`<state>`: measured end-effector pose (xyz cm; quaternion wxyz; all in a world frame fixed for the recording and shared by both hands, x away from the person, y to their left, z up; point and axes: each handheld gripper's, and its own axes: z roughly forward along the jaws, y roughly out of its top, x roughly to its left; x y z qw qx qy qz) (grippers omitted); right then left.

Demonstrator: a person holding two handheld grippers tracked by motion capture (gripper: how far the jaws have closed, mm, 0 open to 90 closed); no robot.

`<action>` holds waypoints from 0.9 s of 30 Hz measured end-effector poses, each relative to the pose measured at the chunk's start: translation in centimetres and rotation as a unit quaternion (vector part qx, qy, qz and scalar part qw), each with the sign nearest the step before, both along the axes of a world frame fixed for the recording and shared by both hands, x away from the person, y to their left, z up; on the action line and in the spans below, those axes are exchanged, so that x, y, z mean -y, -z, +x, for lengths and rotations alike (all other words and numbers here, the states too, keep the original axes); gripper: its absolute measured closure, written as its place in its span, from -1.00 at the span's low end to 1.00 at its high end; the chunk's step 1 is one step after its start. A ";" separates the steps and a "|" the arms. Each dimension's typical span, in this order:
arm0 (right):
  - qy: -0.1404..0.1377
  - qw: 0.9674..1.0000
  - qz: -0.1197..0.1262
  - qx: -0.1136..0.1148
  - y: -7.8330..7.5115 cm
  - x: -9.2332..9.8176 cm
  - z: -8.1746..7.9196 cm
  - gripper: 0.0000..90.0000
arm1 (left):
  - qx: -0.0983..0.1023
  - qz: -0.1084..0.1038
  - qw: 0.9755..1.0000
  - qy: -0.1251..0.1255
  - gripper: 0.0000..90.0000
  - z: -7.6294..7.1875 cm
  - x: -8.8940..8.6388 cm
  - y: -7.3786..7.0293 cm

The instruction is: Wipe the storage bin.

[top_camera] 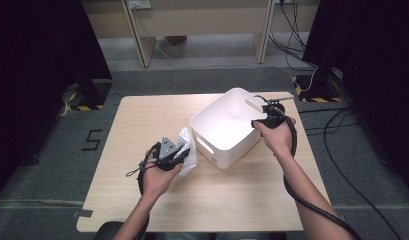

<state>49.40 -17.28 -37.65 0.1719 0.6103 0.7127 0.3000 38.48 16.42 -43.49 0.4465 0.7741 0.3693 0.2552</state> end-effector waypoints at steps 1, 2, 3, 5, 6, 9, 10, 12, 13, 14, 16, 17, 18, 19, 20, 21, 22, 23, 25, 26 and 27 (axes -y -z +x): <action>-0.002 1.000 -0.001 0.003 0.0 -0.1 0.0 -0.01 | 0.000 0.003 1.000 0.001 0.71 -0.1 0.0 0.0; -0.002 1.000 -0.005 0.006 0.0 -0.2 0.0 0.00 | 0.000 0.002 1.000 0.002 0.71 -0.1 0.1 0.1; -0.004 1.000 -0.009 0.008 0.0 -0.4 0.0 0.03 | -0.002 0.002 1.000 0.003 0.71 -0.2 0.1 0.2; -0.007 1.000 -0.014 0.012 0.0 -0.6 0.1 0.06 | -0.002 0.001 1.000 0.003 0.71 -0.5 0.1 0.5; -0.008 1.000 -0.010 0.013 0.0 -0.6 0.1 0.09 | -0.002 0.001 1.000 0.003 0.71 -0.5 0.1 0.5; -0.016 1.000 -0.009 0.013 -0.1 -0.8 0.2 0.16 | -0.008 0.004 1.000 0.008 0.71 -1.1 0.2 0.7; -0.020 1.000 -0.012 0.014 -0.1 -0.8 0.2 0.19 | -0.008 0.001 1.000 0.009 0.71 -1.3 0.4 0.8; -0.023 1.000 -0.013 0.012 -0.2 -0.8 0.2 0.26 | -0.008 0.006 1.000 0.015 0.71 -1.8 0.8 0.8; -0.026 0.999 -0.014 0.012 -0.2 -0.8 0.3 0.31 | -0.007 0.004 1.000 0.019 0.71 -2.1 1.0 0.8; -0.026 0.999 -0.014 0.013 -0.2 -0.8 0.4 0.36 | -0.006 0.007 1.000 0.022 0.71 -2.4 1.2 0.8; -0.024 0.999 -0.017 0.021 -0.2 -0.9 0.5 0.47 | -0.006 0.008 1.000 0.028 0.71 -3.0 1.6 0.9; -0.024 0.999 -0.020 0.025 -0.2 -1.0 0.6 0.51 | -0.006 0.006 0.999 0.031 0.72 -3.2 1.7 1.0; -0.024 0.999 -0.021 0.027 -0.2 -1.1 0.7 0.54 | -0.007 0.008 0.999 0.032 0.71 -3.4 1.8 1.1; -0.024 0.999 -0.019 0.029 -0.1 -1.3 0.8 0.56 | -0.008 0.010 0.999 0.033 0.72 -3.5 1.8 1.2; -0.026 0.999 -0.019 0.031 -0.1 -1.4 0.9 0.58 | -0.010 0.010 0.999 0.034 0.72 -3.6 1.8 1.3; -0.025 0.999 -0.020 0.032 -0.1 -1.6 0.9 0.60 | -0.010 0.009 0.999 0.035 0.71 -3.7 1.9 1.4; -0.027 0.999 -0.023 0.035 -0.1 -1.8 0.9 0.62 | -0.010 0.009 0.999 0.037 0.71 -3.8 1.9 1.4; -0.028 0.998 -0.026 0.039 -0.1 -2.0 0.9 0.64 | -0.011 0.009 0.999 0.038 0.71 -3.9 2.0 1.4; -0.031 0.998 -0.025 0.042 -0.2 -2.4 0.9 0.65 | -0.009 0.009 0.999 0.040 0.71 -4.0 2.2 1.4; -0.034 0.998 -0.027 0.042 -0.2 -2.6 0.8 0.66 | -0.010 0.009 0.999 0.042 0.71 -4.1 2.2 1.4; -0.035 0.998 -0.026 0.044 -0.2 -2.8 0.8 0.66 | -0.010 0.008 0.999 0.043 0.71 -4.1 2.3 1.4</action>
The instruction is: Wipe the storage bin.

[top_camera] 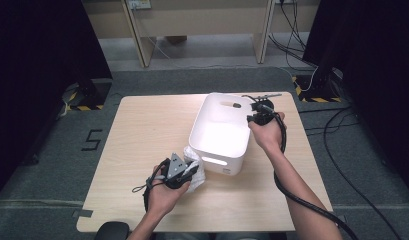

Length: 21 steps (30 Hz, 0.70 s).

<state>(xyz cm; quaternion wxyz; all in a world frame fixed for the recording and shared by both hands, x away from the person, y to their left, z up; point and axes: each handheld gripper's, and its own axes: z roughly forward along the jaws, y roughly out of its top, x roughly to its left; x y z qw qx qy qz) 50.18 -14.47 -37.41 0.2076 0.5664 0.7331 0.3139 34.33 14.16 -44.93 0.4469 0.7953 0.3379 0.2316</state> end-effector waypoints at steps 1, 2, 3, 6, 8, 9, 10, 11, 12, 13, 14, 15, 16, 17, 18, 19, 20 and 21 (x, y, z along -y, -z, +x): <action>-0.005 1.000 -0.001 0.002 0.0 -0.1 0.0 0.66 | 0.001 -0.001 1.000 0.000 0.71 -0.1 0.0 0.0; -0.012 1.000 -0.002 0.004 0.1 -0.2 -0.1 0.65 | -0.001 -0.001 1.000 0.001 0.71 -0.1 0.1 0.1; -0.017 1.000 -0.003 0.005 0.1 -0.3 -0.1 0.64 | -0.003 0.000 1.000 0.002 0.71 -0.2 0.1 0.1; -0.035 0.999 -0.006 0.013 0.3 -0.4 -0.2 0.59 | -0.003 -0.003 1.000 0.001 0.71 -0.2 0.1 0.3; -0.042 0.999 -0.004 0.014 0.5 -0.3 -0.4 0.52 | -0.004 -0.002 1.000 0.002 0.71 -0.3 0.0 0.2; -0.047 0.999 0.001 0.011 0.5 -0.2 -0.6 0.45 | -0.003 -0.002 1.000 0.002 0.71 -0.3 0.0 0.2; -0.045 0.999 0.010 0.007 0.5 -0.1 -0.8 0.36 | -0.004 -0.002 1.000 0.002 0.71 -0.3 -0.1 0.2; -0.041 0.999 0.012 0.005 0.4 0.0 -1.1 0.32 | -0.004 -0.002 1.000 0.002 0.71 -0.3 0.0 0.2; -0.040 0.999 0.009 0.006 0.3 0.1 -1.4 0.28 | -0.004 -0.001 1.000 0.002 0.71 -0.3 0.0 0.2; -0.037 0.999 0.011 0.004 0.2 0.1 -1.7 0.26 | -0.003 -0.001 1.000 0.002 0.71 -0.3 0.0 0.2; -0.034 0.999 0.015 0.001 0.1 0.2 -2.0 0.25 | -0.002 0.000 1.000 0.002 0.71 -0.3 0.0 0.1; -0.033 0.999 0.015 0.003 0.0 0.2 -2.2 0.25 | -0.002 0.000 1.000 0.002 0.71 -0.3 0.0 0.1; -0.035 0.999 0.012 0.004 0.0 0.2 -2.5 0.27 | -0.002 -0.001 1.000 0.001 0.71 -0.4 0.0 0.2; -0.036 0.999 0.013 0.002 0.0 0.1 -2.7 0.29 | -0.002 0.001 1.000 0.001 0.71 -0.4 0.0 0.1; -0.039 0.999 0.013 -0.003 0.0 -0.1 -2.9 0.32 | -0.001 0.003 1.000 0.000 0.72 -0.4 0.0 0.1; -0.043 0.999 0.010 -0.005 0.0 -0.3 -3.0 0.35 | 0.001 0.003 1.000 -0.001 0.71 -0.5 0.0 0.1; -0.045 0.999 0.009 -0.007 0.1 -0.4 -3.1 0.40 | 0.003 0.003 1.000 -0.002 0.72 -0.6 0.0 0.1; -0.049 0.999 0.006 -0.009 0.1 -0.6 -3.2 0.46 | 0.004 0.004 1.000 -0.004 0.72 -0.6 0.0 0.1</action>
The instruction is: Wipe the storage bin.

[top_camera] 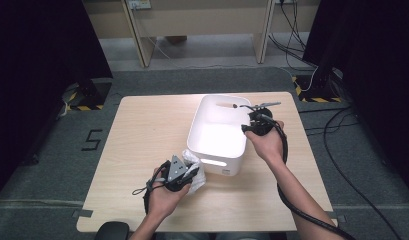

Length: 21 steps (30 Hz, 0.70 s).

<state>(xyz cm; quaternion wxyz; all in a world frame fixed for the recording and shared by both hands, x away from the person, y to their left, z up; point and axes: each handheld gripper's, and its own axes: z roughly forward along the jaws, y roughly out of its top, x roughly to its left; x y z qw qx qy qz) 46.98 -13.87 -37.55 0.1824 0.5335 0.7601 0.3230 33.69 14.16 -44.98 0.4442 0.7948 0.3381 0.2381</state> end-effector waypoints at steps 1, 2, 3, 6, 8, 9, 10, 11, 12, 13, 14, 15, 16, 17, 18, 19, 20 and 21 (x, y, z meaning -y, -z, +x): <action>-0.002 1.000 -0.002 -0.002 0.1 -0.2 0.0 0.47 | 0.002 0.000 1.000 -0.001 0.72 -0.1 -0.1 0.0; -0.002 1.000 -0.011 -0.001 0.1 -0.3 -0.1 0.49 | 0.002 0.001 1.000 -0.003 0.72 -0.2 -0.2 -0.1; -0.005 1.000 -0.016 0.003 0.2 -0.3 0.0 0.50 | 0.005 -0.002 1.000 -0.004 0.72 -0.2 -0.2 -0.1; -0.007 1.000 -0.018 0.004 0.2 -0.4 0.3 0.54 | 0.011 -0.004 1.000 -0.011 0.72 -0.3 -0.5 -0.4; -0.012 1.000 -0.020 0.016 0.3 -0.4 0.8 0.59 | 0.013 -0.010 1.000 -0.014 0.72 -0.3 -0.7 -0.6; -0.018 0.999 -0.019 0.023 0.4 -0.4 1.1 0.61 | 0.015 -0.013 1.000 -0.017 0.72 -0.2 -0.7 -0.7; -0.021 0.999 -0.013 0.026 0.4 -0.5 1.4 0.62 | 0.015 -0.012 1.000 -0.016 0.72 -0.2 -0.7 -0.7; -0.025 0.999 -0.016 0.030 0.5 -0.5 1.6 0.63 | 0.015 -0.012 1.000 -0.017 0.72 -0.1 -0.7 -0.7; -0.028 0.999 -0.020 0.031 0.5 -0.6 1.7 0.62 | 0.015 -0.013 1.000 -0.018 0.72 -0.1 -0.6 -0.7; -0.032 0.999 -0.025 0.033 0.4 -0.7 1.8 0.60 | 0.016 -0.013 1.000 -0.019 0.72 -0.1 -0.6 -0.7; -0.030 0.999 -0.022 0.030 0.4 -0.8 1.7 0.58 | 0.016 -0.014 1.000 -0.020 0.72 -0.1 -0.6 -0.7; -0.029 0.999 -0.017 0.027 0.4 -0.7 1.5 0.56 | 0.016 -0.015 1.000 -0.020 0.72 -0.1 -0.6 -0.6; -0.030 0.999 -0.016 0.028 0.4 -0.6 1.3 0.56 | 0.016 -0.014 1.000 -0.020 0.72 -0.1 -0.6 -0.6; -0.032 0.999 -0.014 0.029 0.3 -0.4 1.1 0.56 | 0.016 -0.013 1.000 -0.020 0.72 -0.1 -0.6 -0.7; -0.032 0.999 -0.009 0.031 0.3 -0.3 0.8 0.56 | 0.018 -0.012 1.000 -0.020 0.72 -0.1 -0.6 -0.7; -0.033 0.999 -0.005 0.032 0.2 -0.1 0.4 0.56 | 0.018 -0.012 1.000 -0.020 0.72 -0.1 -0.5 -0.7; -0.033 0.999 -0.002 0.035 0.1 0.0 0.1 0.56 | 0.019 -0.012 1.000 -0.020 0.72 -0.1 -0.5 -0.7; -0.034 0.999 0.001 0.036 0.0 0.1 -0.2 0.56 | 0.019 -0.011 1.000 -0.020 0.72 -0.1 -0.5 -0.7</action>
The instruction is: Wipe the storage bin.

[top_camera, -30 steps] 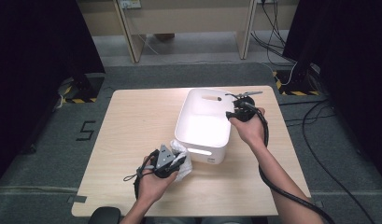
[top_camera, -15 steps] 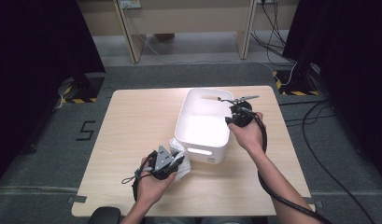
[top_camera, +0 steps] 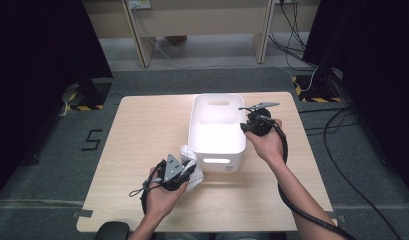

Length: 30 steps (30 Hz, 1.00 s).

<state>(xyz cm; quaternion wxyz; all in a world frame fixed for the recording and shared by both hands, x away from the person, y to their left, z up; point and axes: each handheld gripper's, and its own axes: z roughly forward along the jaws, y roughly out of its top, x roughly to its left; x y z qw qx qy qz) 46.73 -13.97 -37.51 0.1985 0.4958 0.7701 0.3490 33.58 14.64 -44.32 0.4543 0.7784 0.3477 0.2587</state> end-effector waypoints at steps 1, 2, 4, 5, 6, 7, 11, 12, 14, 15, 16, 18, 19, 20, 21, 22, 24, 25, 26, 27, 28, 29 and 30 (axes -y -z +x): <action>-0.001 1.000 0.003 -0.002 -0.1 0.0 -0.4 0.56 | 0.001 0.002 1.000 0.000 0.72 0.0 0.0 0.0; -0.005 1.000 0.005 -0.001 -0.1 0.0 -0.7 0.56 | 0.000 0.003 1.000 0.000 0.72 -0.1 0.0 0.0; -0.011 1.000 0.005 -0.003 -0.1 0.0 -1.1 0.55 | 0.001 0.003 1.000 -0.001 0.72 -0.1 0.0 0.0; -0.014 1.000 0.004 -0.005 0.0 -0.1 -1.3 0.55 | 0.001 0.002 1.000 -0.002 0.72 -0.1 0.0 0.0; -0.014 1.000 0.001 -0.003 0.1 -0.1 -1.4 0.55 | 0.002 0.004 1.000 -0.003 0.72 0.0 0.0 -0.1; -0.014 1.000 -0.003 -0.002 0.2 -0.1 -1.5 0.55 | 0.003 0.005 1.000 -0.003 0.72 0.0 0.1 -0.1; -0.011 1.000 0.003 -0.006 0.5 -0.1 -1.6 0.56 | 0.006 0.013 1.000 -0.001 0.72 0.2 0.5 -0.3; -0.011 1.000 0.001 -0.004 0.5 -0.1 -1.6 0.56 | 0.007 0.014 1.000 0.001 0.72 0.3 0.6 -0.3; -0.013 1.000 0.003 -0.004 0.7 -0.2 -1.7 0.58 | 0.008 0.017 1.000 0.001 0.72 0.4 0.7 -0.4; -0.014 1.000 -0.001 0.001 0.8 -0.1 -1.8 0.58 | 0.009 0.020 1.000 0.001 0.72 0.4 0.8 -0.5; -0.014 1.000 0.000 0.001 0.8 -0.1 -1.8 0.58 | 0.015 0.024 1.000 0.004 0.72 0.5 0.9 -0.6; -0.016 1.000 -0.001 0.002 0.8 -0.1 -1.8 0.59 | 0.016 0.029 0.999 0.005 0.72 0.6 0.9 -0.7; -0.017 1.000 -0.005 0.002 0.8 -0.2 -1.8 0.59 | 0.017 0.031 0.999 0.004 0.72 0.5 0.9 -0.8; -0.018 1.000 -0.005 0.002 0.8 -0.2 -1.8 0.59 | 0.019 0.031 0.999 0.003 0.72 0.4 1.0 -0.8; -0.019 1.000 -0.005 0.003 0.8 -0.2 -1.8 0.59 | 0.021 0.029 0.999 0.003 0.72 0.3 1.0 -0.9; -0.019 1.000 -0.006 0.004 0.8 -0.2 -1.8 0.59 | 0.021 0.028 0.999 0.002 0.72 0.2 1.0 -1.0; -0.019 1.000 -0.007 0.005 0.8 -0.3 -1.8 0.59 | 0.021 0.028 0.999 0.002 0.72 0.3 1.1 -1.1; -0.019 1.000 -0.009 0.007 0.8 -0.3 -1.8 0.58 | 0.020 0.029 0.999 0.001 0.72 0.4 1.1 -1.0; -0.019 1.000 -0.010 0.006 0.8 -0.3 -1.9 0.58 | 0.020 0.029 0.999 0.001 0.72 0.5 1.1 -1.0; -0.019 1.000 -0.013 0.009 0.9 -0.4 -1.9 0.58 | 0.019 0.030 0.999 0.003 0.72 0.6 1.1 -1.0; -0.019 1.000 -0.016 0.011 0.9 -0.4 -2.0 0.58 | 0.019 0.030 0.999 0.003 0.72 0.6 1.2 -1.0; -0.020 1.000 -0.017 0.011 0.9 -0.4 -2.0 0.58 | 0.018 0.029 0.999 0.003 0.72 0.6 1.2 -1.0; -0.021 1.000 -0.018 0.011 0.9 -0.5 -2.0 0.58 | 0.017 0.028 0.999 0.003 0.72 0.7 1.2 -0.9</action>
